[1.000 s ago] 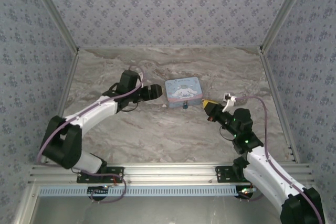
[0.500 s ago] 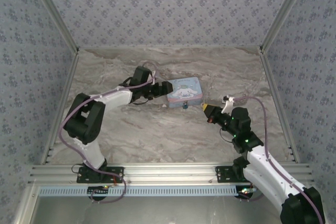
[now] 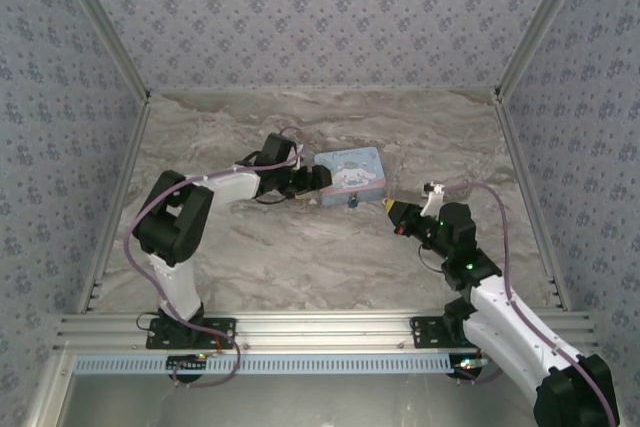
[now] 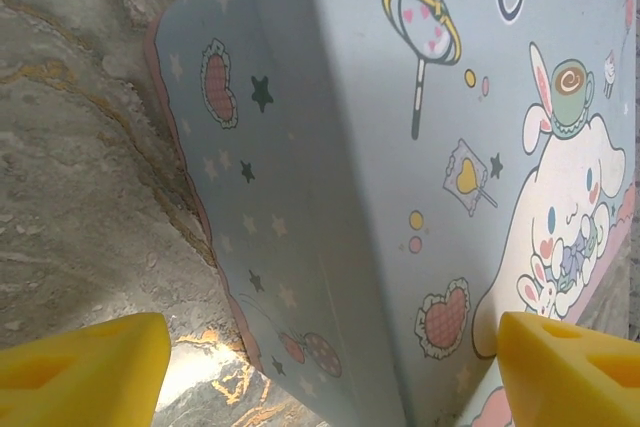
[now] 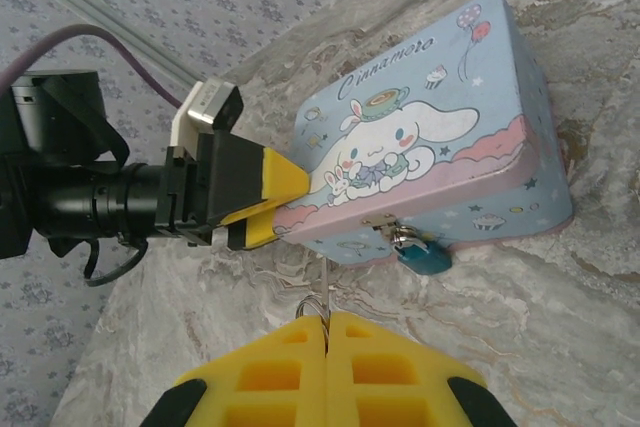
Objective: Unlock the padlock with the key
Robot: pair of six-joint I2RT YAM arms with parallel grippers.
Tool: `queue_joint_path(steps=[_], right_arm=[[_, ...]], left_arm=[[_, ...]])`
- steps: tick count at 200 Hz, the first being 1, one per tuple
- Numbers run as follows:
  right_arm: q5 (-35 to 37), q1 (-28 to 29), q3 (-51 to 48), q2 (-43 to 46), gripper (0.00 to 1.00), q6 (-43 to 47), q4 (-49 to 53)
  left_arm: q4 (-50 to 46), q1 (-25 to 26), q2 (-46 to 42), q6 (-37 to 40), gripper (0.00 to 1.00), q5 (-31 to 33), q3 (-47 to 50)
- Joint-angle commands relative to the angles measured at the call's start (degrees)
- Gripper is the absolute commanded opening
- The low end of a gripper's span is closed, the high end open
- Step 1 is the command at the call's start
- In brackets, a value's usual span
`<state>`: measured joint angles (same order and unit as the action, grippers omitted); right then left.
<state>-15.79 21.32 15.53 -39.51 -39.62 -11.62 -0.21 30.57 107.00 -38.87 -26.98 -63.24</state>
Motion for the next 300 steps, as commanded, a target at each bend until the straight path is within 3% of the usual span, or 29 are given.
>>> queue_joint_path(steps=[1, 73, 167, 199, 236, 268, 300], right_arm=[[0.45, -0.45, 1.96, -0.13, 0.0, 0.52, 1.77], [0.15, -0.42, 1.7, -0.44, 0.0, 0.49, 1.62], [-1.36, -0.39, 1.82, -1.8, 0.0, 0.49, 0.29], [-1.88, -0.18, 1.44, -1.97, 0.0, 1.2, -1.19], [-3.86, 1.11, 2.07, -4.91, 0.0, 1.47, -4.9], [-5.15, 2.63, 3.88, -11.78, 0.0, 0.78, -10.58], [-7.16, 3.71, 7.42, -22.2, 0.0, -1.51, -17.99]], left_arm=[[-5.07, -1.39, -2.19, 2.67, 0.83, 2.2, 3.54], [-6.74, -7.39, -7.1, 6.26, 0.82, 2.34, 10.31], [-14.05, -14.73, -8.25, 14.31, 0.81, 2.4, 3.86], [-8.73, -14.72, -12.51, 16.15, 0.82, 0.5, 6.12], [1.64, -14.11, -23.26, 17.23, 0.83, -1.66, 16.15], [8.83, -10.08, -31.13, 18.75, 0.84, -3.04, 24.69], [17.1, -4.72, -32.49, 17.96, 0.83, -5.65, 29.92]])
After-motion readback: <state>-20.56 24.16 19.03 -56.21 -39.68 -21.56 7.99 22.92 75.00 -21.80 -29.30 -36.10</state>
